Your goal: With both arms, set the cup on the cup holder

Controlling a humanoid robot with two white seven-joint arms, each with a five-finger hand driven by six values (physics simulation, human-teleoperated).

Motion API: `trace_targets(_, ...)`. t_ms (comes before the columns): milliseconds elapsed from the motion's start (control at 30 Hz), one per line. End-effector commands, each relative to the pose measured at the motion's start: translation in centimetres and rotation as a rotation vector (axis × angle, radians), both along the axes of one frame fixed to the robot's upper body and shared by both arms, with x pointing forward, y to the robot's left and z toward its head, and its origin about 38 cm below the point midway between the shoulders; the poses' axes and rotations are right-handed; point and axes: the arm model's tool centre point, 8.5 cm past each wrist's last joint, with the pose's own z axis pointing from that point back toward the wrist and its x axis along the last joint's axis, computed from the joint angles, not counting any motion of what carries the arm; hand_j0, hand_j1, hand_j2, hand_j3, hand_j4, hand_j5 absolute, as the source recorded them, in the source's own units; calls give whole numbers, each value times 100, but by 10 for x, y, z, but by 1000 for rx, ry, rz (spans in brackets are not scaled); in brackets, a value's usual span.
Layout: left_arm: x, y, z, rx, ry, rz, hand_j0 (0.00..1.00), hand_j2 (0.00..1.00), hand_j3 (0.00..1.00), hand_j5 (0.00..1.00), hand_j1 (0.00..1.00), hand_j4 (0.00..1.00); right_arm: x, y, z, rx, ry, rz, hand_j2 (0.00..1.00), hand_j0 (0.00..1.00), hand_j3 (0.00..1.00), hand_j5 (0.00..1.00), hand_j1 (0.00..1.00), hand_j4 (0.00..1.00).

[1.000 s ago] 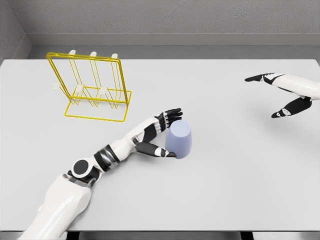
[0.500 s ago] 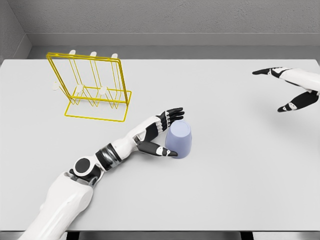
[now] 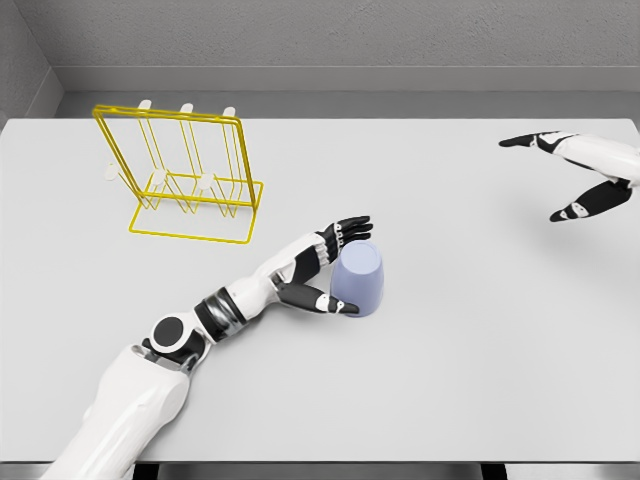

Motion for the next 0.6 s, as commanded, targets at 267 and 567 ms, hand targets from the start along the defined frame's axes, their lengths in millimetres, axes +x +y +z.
trace_targets(267,0,-1,1,-10,1,-1,79,79,79,79,79,79,1,2,2,9,-2,1,100,100,100,100,100,100)
trace_targets(567,-2,-2,2,-12,-1,-5,63,63,63,63,63,63,1,2,3,10,-5,2,100,100,100,100,100,100)
